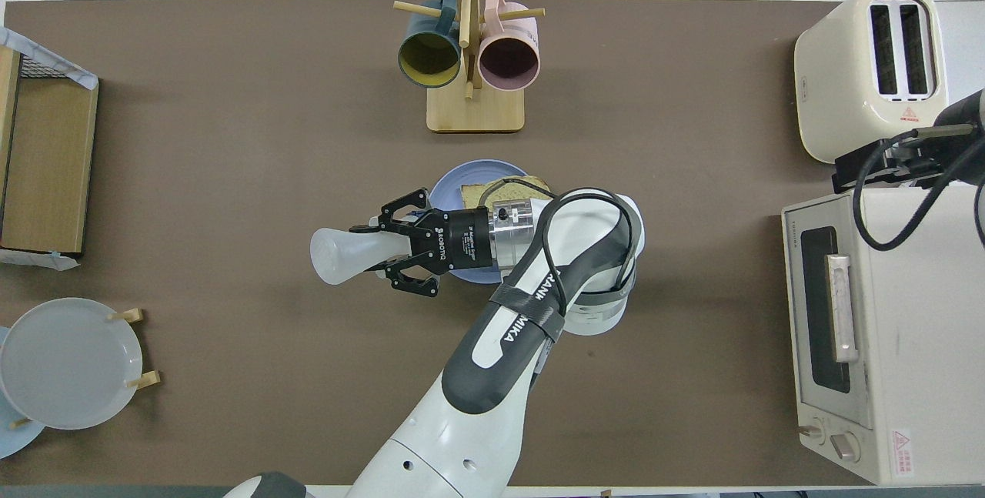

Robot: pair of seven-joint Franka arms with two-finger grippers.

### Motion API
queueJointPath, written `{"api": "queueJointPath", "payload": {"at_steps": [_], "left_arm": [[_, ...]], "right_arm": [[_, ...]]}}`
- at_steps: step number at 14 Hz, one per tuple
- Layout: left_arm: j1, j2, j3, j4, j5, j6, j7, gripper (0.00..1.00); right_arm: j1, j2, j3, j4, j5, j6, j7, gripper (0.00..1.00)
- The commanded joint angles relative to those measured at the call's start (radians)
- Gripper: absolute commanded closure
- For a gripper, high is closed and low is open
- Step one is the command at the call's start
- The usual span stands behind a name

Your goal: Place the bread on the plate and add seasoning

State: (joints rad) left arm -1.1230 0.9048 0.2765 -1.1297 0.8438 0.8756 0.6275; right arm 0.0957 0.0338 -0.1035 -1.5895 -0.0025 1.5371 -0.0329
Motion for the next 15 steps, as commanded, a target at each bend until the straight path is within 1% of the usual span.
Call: {"api": "queueJointPath", "payload": {"at_steps": [1,3,6,8,10,11,12,15], "left_arm": [[-0.084,-0.026,0.013,-0.001,0.020,-0.006,0.020,1.00],[-0.104,-0.026,0.023,-0.001,0.020,-0.004,0.021,1.00],[-0.064,-0.026,0.032,-0.002,0.020,0.042,0.021,1.00],[-0.058,-0.023,0.084,-0.004,0.020,0.112,0.046,1.00],[-0.055,-0.017,0.163,-0.019,0.020,0.198,0.104,1.00],[-0.040,-0.017,0.177,-0.028,0.035,0.223,0.113,1.00],[-0.029,-0.017,0.176,-0.027,0.059,0.227,0.116,1.00],[-0.047,-0.017,0.176,-0.027,0.060,0.214,0.129,1.00]], "right_arm": [[-0.011,-0.025,0.007,-0.027,-0.013,0.009,-0.019,0.00],[-0.011,-0.023,0.007,-0.026,-0.013,0.009,-0.019,0.00],[-0.011,-0.023,0.007,-0.027,-0.013,0.009,-0.019,0.00],[-0.011,-0.025,0.007,-0.027,-0.013,0.009,-0.019,0.00],[-0.011,-0.025,0.007,-0.027,-0.013,0.009,-0.019,0.00],[-0.011,-0.025,0.007,-0.027,-0.013,0.009,-0.019,0.00],[-0.011,-0.023,0.007,-0.027,-0.013,0.009,-0.018,0.00],[-0.011,-0.025,0.007,-0.027,-0.013,0.009,-0.019,0.00]]}}
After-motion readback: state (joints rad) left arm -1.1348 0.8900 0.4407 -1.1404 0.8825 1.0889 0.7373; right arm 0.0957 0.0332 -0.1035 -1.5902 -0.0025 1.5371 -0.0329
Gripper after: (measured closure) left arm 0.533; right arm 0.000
